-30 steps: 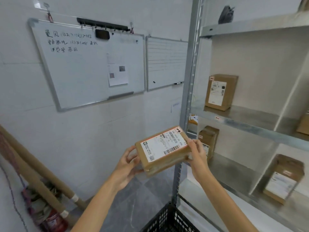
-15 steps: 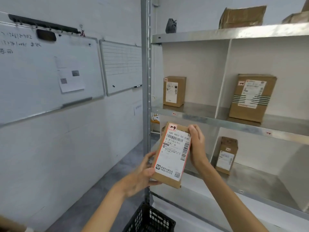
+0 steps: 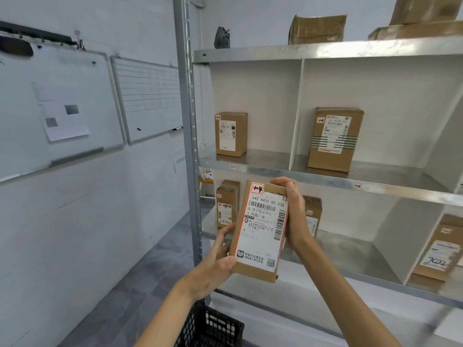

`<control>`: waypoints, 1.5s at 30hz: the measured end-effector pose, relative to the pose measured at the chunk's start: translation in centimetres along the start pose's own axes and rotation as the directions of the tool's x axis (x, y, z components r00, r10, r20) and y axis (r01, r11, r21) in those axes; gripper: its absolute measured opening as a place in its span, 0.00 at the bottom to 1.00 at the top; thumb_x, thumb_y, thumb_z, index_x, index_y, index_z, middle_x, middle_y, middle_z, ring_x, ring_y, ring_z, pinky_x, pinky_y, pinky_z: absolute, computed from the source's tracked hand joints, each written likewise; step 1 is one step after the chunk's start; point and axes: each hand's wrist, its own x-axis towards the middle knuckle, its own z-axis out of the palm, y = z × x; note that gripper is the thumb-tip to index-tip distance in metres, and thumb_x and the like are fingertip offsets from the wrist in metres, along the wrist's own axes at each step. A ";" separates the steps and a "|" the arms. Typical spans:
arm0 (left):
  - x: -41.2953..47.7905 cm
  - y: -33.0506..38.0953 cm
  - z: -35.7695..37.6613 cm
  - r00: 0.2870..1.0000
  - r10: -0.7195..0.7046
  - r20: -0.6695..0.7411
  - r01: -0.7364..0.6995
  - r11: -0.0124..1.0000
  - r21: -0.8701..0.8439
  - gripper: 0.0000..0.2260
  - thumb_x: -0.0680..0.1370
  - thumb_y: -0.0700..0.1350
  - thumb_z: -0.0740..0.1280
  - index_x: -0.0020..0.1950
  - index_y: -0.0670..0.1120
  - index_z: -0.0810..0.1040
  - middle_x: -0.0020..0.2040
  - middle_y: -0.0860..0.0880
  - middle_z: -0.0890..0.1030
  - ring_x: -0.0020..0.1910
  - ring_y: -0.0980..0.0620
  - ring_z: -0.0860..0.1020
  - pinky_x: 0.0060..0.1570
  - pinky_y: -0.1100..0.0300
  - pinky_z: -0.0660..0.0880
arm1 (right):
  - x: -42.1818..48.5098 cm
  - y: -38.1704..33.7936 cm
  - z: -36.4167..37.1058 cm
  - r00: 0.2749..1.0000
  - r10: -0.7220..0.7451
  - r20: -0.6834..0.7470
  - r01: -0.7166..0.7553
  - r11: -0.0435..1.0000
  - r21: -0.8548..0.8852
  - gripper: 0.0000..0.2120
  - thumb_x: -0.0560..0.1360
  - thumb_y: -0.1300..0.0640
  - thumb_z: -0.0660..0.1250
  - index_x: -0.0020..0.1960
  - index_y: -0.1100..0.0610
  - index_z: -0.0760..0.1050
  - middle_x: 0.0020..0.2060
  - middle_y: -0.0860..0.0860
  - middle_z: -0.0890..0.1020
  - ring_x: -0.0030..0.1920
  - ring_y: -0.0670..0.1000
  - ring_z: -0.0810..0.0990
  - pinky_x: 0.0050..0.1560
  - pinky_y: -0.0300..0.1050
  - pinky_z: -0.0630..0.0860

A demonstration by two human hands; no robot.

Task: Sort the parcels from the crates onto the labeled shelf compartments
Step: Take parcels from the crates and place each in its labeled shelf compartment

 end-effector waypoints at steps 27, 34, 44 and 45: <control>15.6 -8.6 19.5 0.999 0.046 -0.023 -0.037 0.951 0.307 0.28 0.74 0.41 0.70 0.70 0.57 0.64 0.62 0.56 0.76 0.61 0.57 0.74 0.42 0.70 0.77 | -12.5 -5.8 -20.5 0.932 0.098 -0.349 -0.173 0.966 -0.191 0.26 0.77 0.49 0.64 0.70 0.36 0.57 0.59 0.42 0.78 0.59 0.46 0.79 0.49 0.40 0.79; 20.3 -11.1 30.0 0.998 0.002 0.070 -0.021 0.964 0.264 0.22 0.70 0.52 0.72 0.63 0.54 0.74 0.57 0.54 0.80 0.55 0.56 0.79 0.43 0.67 0.78 | -17.0 -9.7 -30.7 0.827 0.070 -0.557 -0.230 0.947 -0.223 0.25 0.71 0.46 0.68 0.64 0.46 0.61 0.59 0.48 0.78 0.56 0.46 0.81 0.47 0.42 0.81; 26.5 -15.2 47.6 0.962 0.075 0.261 -0.140 0.960 0.243 0.12 0.75 0.45 0.68 0.57 0.55 0.78 0.59 0.50 0.73 0.54 0.59 0.76 0.39 0.73 0.75 | -22.6 -16.6 -46.6 0.695 -0.071 -0.715 -0.212 0.931 -0.299 0.25 0.69 0.47 0.72 0.61 0.49 0.66 0.57 0.49 0.79 0.55 0.44 0.81 0.45 0.39 0.80; 27.0 -15.7 49.1 0.961 0.080 0.265 -0.148 0.958 0.247 0.13 0.75 0.45 0.67 0.59 0.52 0.78 0.59 0.49 0.73 0.54 0.59 0.76 0.40 0.73 0.75 | -23.1 -17.3 -47.9 0.686 -0.079 -0.723 -0.219 0.926 -0.309 0.25 0.68 0.47 0.72 0.61 0.49 0.66 0.57 0.49 0.79 0.55 0.43 0.81 0.46 0.39 0.80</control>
